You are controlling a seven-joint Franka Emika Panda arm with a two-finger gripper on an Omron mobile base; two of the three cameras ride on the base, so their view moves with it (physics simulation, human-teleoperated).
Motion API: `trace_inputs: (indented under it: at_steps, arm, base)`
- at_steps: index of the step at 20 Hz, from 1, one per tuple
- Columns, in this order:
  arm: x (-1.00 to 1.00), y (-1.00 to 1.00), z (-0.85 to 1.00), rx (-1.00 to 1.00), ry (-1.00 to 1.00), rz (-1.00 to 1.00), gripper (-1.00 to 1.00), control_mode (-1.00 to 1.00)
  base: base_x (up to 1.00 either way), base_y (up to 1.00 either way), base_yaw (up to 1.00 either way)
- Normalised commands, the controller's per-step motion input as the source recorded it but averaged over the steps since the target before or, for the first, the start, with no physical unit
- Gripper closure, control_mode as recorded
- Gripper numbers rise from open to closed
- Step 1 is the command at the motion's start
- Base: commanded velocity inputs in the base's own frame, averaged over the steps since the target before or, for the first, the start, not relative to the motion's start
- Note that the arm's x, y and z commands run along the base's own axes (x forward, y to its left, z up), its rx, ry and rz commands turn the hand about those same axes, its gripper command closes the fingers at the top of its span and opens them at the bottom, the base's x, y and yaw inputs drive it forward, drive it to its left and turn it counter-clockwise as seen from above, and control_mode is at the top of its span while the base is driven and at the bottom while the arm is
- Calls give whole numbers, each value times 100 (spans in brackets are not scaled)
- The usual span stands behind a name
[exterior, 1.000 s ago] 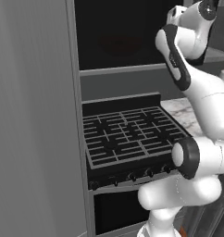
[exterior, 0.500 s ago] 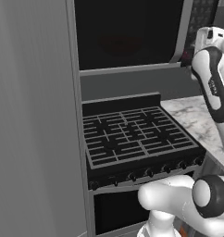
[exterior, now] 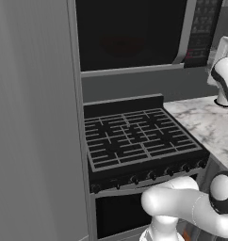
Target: Pick the sweet potato from the sink and place it in the bowl. Then pick the bowl and place it in the microwave. Then close the microwave door and press the start button.
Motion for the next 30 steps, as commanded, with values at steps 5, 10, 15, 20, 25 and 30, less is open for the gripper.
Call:
trace_inputs:
  at_steps: [5, 10, 15, 20, 25, 30]
  arm:
    - [22, -42, 0, 0, -14, 0, -100, -100]
    - [38, -26, -14, -7, -12, 0, -100, -100]
    - [48, 1, -22, -16, -5, 0, 100, -100]
    - [54, -15, -2, -5, -1, 0, 100, -100]
    - [56, -39, 0, 0, 0, 0, 100, -100]
    - [43, -34, -1, 0, 0, 0, 100, -100]
  base:
    - [0, 0, 0]
    - [0, 0, 0]
    - [0, 0, 0]
    - [0, 0, 0]
    - [0, 0, 0]
    - [0, 0, 0]
